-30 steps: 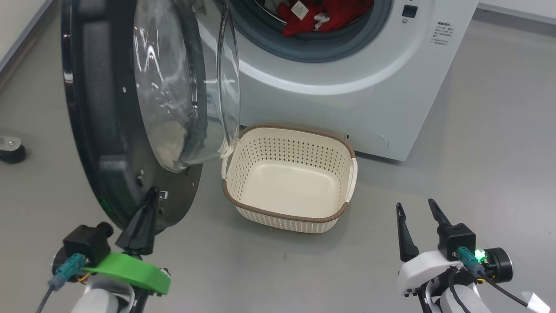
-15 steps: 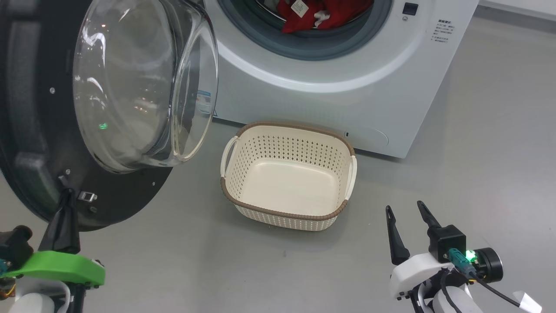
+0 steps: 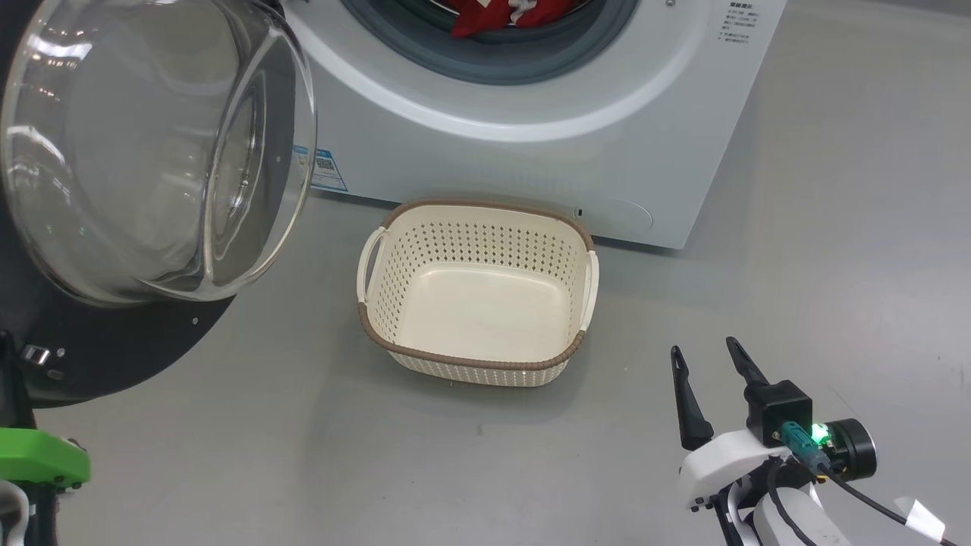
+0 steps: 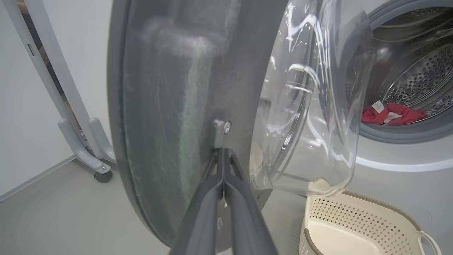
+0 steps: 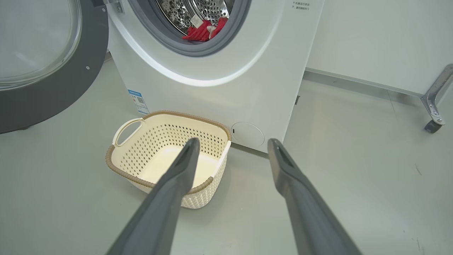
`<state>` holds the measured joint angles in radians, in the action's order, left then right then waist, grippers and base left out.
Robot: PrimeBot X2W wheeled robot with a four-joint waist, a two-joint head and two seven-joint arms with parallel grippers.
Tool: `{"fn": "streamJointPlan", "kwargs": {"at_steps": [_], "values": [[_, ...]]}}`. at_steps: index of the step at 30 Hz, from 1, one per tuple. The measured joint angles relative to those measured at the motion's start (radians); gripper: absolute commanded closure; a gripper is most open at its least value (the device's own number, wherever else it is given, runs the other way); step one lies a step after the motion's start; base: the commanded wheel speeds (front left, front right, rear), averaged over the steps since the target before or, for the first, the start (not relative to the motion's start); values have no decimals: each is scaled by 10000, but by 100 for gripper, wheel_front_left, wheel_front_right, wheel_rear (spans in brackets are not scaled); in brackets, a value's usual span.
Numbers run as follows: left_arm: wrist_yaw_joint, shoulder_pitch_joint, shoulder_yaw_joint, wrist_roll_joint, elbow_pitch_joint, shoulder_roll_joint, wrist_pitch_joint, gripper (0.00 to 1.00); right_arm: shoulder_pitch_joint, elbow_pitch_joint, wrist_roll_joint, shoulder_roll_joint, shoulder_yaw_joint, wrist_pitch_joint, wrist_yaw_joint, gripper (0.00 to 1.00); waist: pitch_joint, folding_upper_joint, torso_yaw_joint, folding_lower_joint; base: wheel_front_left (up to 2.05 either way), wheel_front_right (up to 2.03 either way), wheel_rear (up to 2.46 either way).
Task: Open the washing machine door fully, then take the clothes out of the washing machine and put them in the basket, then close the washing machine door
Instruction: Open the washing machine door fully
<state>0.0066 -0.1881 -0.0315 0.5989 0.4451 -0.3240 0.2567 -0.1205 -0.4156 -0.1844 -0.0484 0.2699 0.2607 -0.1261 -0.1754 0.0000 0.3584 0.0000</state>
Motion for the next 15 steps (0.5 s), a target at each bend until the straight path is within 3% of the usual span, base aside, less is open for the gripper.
{"fn": "streamJointPlan", "kwargs": {"at_steps": [15], "values": [[4,-590,-884,125,1118,-420,0,100,-127,-96,98,-8,86,0,0,0,-181,0,-659,0,0,0,0]]}}
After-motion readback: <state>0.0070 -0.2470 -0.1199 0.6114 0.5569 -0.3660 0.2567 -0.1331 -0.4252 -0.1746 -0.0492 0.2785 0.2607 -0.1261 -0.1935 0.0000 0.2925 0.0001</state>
